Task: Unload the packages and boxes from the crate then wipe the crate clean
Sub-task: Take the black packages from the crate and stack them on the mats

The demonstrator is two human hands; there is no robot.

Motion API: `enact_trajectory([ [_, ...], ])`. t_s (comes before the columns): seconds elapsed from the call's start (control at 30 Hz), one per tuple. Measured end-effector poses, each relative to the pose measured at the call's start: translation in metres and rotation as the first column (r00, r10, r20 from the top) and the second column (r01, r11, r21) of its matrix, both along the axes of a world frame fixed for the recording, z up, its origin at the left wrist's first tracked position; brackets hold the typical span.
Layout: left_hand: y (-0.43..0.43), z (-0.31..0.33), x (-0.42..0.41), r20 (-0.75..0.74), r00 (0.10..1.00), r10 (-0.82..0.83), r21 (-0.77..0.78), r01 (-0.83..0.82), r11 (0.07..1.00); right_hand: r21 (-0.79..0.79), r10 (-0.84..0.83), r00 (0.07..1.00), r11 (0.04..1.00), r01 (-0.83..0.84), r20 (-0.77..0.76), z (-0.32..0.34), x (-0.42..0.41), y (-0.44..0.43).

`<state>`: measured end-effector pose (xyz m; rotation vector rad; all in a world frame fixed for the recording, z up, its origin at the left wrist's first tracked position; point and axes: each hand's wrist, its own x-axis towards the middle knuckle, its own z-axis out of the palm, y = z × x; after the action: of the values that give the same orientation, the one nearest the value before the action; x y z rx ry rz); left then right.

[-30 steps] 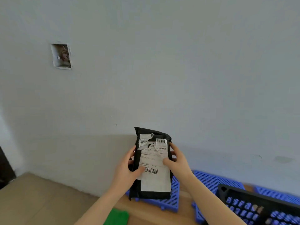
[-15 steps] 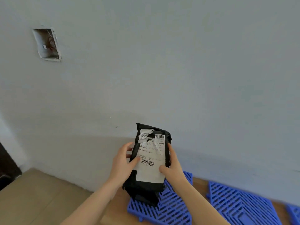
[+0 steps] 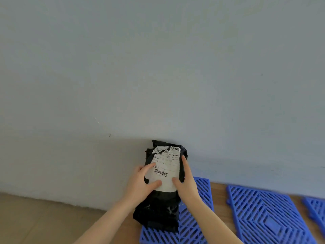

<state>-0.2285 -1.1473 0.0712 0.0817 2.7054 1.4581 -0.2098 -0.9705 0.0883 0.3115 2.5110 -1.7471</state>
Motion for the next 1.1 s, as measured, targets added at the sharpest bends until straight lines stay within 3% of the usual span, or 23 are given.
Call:
enact_trajectory([
  [0.37, -0.009, -0.016, -0.009, 0.025, 0.999, -0.034, -0.156, 0.037, 0.987, 0.225, 0.049, 0.990, 0.971, -0.079, 0.136, -0.012, -0.015, -0.012],
  [0.5, -0.004, 0.001, -0.006, -0.143, 0.989, 0.036, -0.216, -0.067, 0.974, 0.251, 0.041, 0.998, 0.967, -0.050, 0.040, 0.007, -0.003, 0.005],
  [0.6, 0.014, 0.025, 0.002, -0.308, 0.948, 0.082, -0.142, -0.131, 0.981, 0.263, 0.011, 0.999, 0.965, -0.001, -0.037, 0.029, 0.017, 0.031],
  [0.73, 0.072, 0.061, 0.032, -0.394, 0.919, -0.013, -0.016, 0.008, 1.000, 0.315, -0.037, 0.994, 0.947, 0.067, -0.100, 0.061, 0.060, 0.085],
  [0.9, 0.177, 0.088, 0.104, -0.427, 0.885, -0.185, 0.033, 0.219, 0.975, 0.384, -0.119, 0.971, 0.903, 0.192, -0.207, 0.091, 0.151, 0.176],
  [1.1, 0.305, 0.088, 0.206, -0.417, 0.847, -0.329, 0.068, 0.390, 0.918, 0.397, -0.292, 0.929, 0.844, 0.362, -0.225, 0.101, 0.274, 0.296],
])
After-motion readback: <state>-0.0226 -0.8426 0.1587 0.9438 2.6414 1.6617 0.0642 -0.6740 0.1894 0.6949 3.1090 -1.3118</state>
